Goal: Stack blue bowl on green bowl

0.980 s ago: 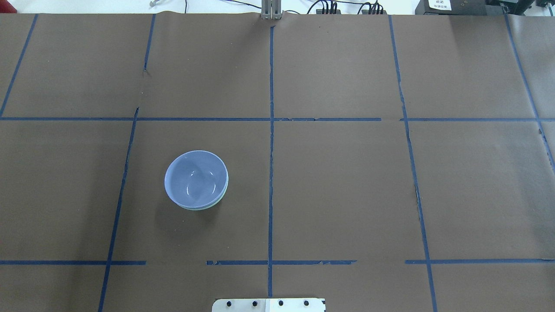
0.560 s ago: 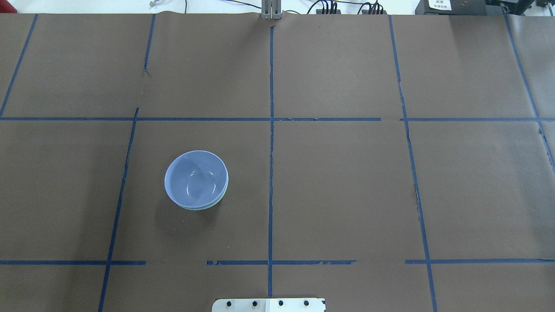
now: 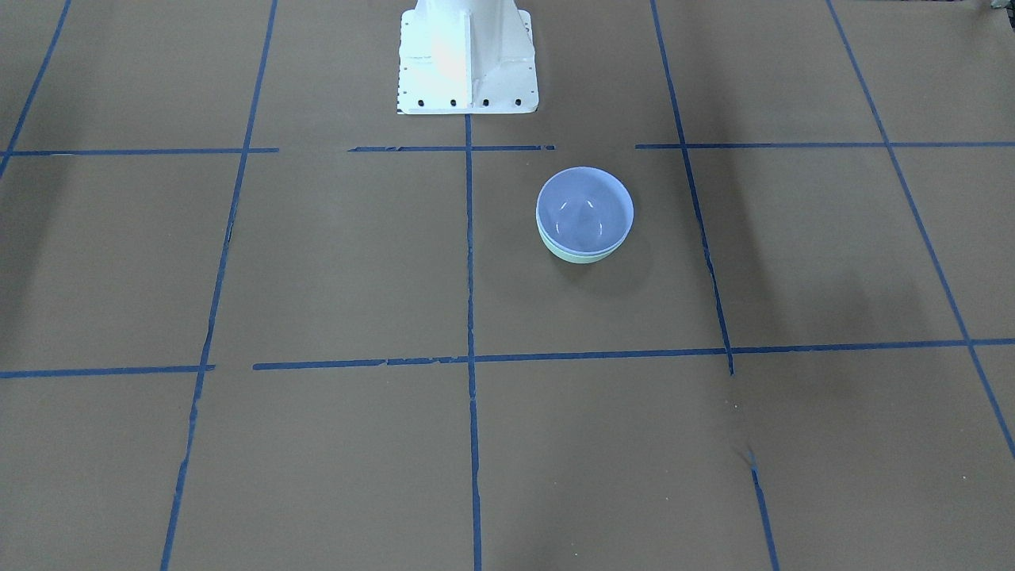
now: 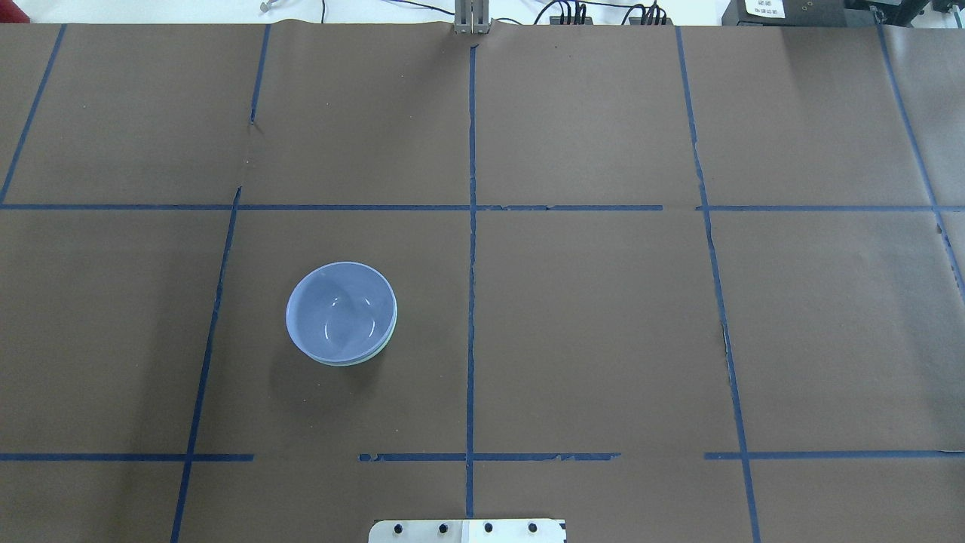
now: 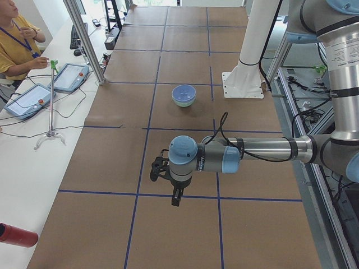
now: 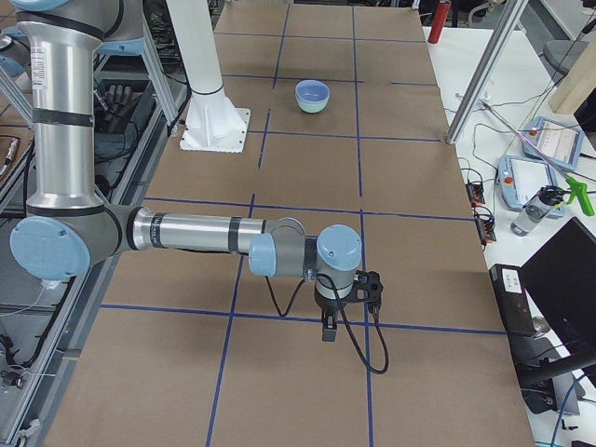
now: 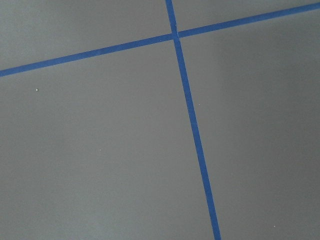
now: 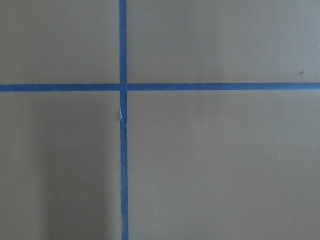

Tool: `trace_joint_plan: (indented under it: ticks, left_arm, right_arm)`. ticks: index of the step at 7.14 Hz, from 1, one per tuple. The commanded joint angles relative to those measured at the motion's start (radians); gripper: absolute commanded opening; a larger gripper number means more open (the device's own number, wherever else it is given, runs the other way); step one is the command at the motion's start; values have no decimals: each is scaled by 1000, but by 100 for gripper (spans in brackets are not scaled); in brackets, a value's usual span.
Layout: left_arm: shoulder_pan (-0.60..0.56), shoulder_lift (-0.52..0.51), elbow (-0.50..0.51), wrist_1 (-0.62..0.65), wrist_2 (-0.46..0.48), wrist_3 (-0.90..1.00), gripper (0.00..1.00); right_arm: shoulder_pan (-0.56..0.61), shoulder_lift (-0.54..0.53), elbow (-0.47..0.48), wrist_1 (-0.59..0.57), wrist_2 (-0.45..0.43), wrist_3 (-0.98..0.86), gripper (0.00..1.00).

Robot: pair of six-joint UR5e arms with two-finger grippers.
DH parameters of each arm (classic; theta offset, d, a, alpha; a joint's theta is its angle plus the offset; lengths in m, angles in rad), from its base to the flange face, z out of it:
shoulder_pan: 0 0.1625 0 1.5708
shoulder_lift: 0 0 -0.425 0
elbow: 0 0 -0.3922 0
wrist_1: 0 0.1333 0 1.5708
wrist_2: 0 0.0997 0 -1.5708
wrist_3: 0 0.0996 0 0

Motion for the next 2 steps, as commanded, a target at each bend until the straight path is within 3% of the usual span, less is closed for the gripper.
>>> trace_joint_plan:
  ticks: [1, 2]
  left_arm:
    - [0, 0, 1, 0, -2, 0, 100]
    - [0, 0, 3, 0, 0, -2, 100]
  right_arm:
    - [0, 0, 0, -1, 0, 0, 100]
    - [0, 0, 0, 0, 0, 0, 100]
